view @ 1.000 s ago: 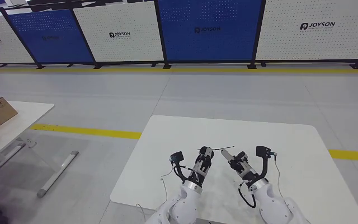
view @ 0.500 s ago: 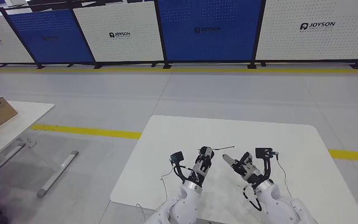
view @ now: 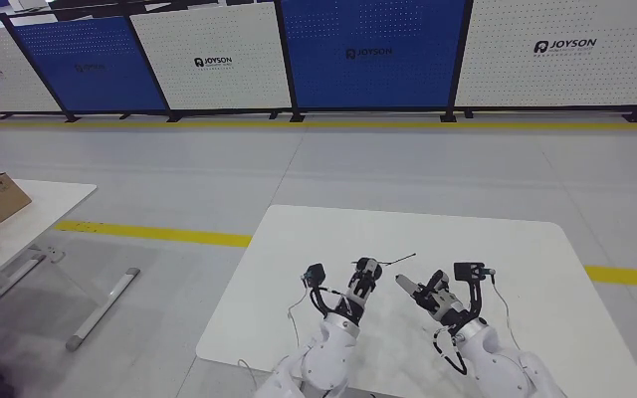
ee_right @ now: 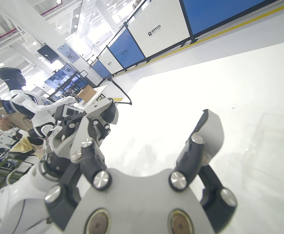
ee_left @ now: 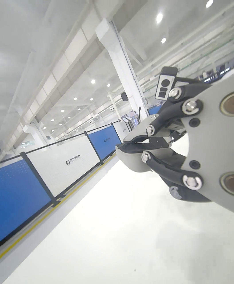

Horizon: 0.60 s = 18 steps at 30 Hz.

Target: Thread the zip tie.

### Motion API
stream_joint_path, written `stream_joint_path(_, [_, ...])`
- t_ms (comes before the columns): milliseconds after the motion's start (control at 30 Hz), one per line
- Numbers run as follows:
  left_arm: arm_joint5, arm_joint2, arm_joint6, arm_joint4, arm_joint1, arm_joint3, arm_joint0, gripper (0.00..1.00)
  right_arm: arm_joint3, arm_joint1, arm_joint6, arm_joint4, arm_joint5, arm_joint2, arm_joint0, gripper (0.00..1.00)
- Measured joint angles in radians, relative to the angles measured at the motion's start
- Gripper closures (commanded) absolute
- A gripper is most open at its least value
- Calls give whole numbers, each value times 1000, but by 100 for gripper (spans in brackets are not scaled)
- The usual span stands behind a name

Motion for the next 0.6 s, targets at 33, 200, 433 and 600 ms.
stream_joint_path(33, [0, -10, -9, -32, 0, -12, 2, 100, 0, 0, 0, 0, 0, 0, 0, 0])
stream_joint_path(200, [20, -27, -59, -111, 2, -44, 9, 100, 0, 0, 0, 0, 0, 0, 0, 0])
stream_joint_path(433, [20, -27, -58, -109, 2, -43, 9, 100, 0, 1, -6, -13, 10, 1, 1, 0])
stream_joint_path(600, [17, -26, -62, -107, 2, -43, 11, 100, -2, 2, 9, -187, 101, -30, 24, 0])
